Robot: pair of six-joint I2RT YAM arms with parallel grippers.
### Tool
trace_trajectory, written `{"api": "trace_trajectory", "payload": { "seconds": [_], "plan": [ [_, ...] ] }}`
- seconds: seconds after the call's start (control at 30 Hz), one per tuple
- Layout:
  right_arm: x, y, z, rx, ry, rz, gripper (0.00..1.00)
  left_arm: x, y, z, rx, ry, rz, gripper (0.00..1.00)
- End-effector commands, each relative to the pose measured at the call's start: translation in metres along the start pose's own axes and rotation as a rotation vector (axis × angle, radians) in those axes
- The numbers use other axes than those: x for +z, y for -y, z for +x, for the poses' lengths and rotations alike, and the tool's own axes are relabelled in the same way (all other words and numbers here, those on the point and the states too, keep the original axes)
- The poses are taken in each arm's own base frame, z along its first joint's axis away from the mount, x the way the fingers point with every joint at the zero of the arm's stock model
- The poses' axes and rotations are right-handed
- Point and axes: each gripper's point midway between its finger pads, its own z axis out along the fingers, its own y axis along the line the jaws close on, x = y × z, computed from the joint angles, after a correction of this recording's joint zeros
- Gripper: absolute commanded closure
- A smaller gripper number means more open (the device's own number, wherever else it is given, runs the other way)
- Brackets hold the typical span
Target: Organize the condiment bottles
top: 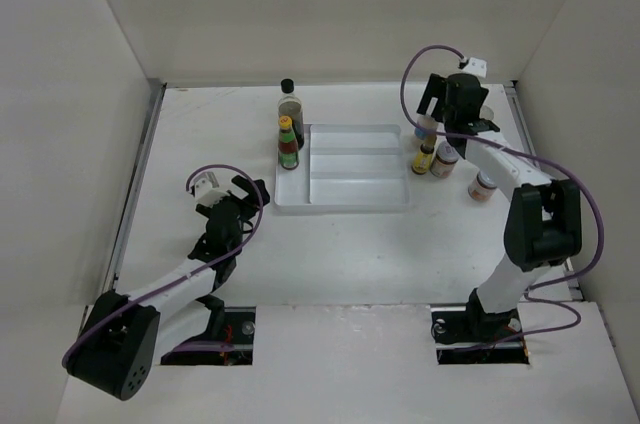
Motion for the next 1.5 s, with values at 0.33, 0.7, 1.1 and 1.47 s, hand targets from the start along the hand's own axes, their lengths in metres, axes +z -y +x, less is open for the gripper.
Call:
{"api": "trace_trajectory", "payload": {
  "seconds": [0.33,0.7,1.1,1.47],
  "plan": [
    [0.036,-0.029,0.014,-0.038,-0.066,-0.069,0.0,0.002,0.009,-0.008,-0.032,0.03,0.032,0.0],
    [0.031,-0.033,-0.05,0.017,0.144,-0.057,0.44,0.002,0.008,-0.011,-0.035,0.039,0.031,0.0],
    [-0.09,-0.145,-0.107,0.004,0.338,-0.381,0.45,-0.002,0.001,-0.021,-0.051,0.078,0.018,0.0],
    [-0.211,-0.283,0.01,-0.071,0.167,-0.804,0.46,0.006,-0.034,-0.016,-0.141,0.059,-0.127,0.0]
  ]
}}
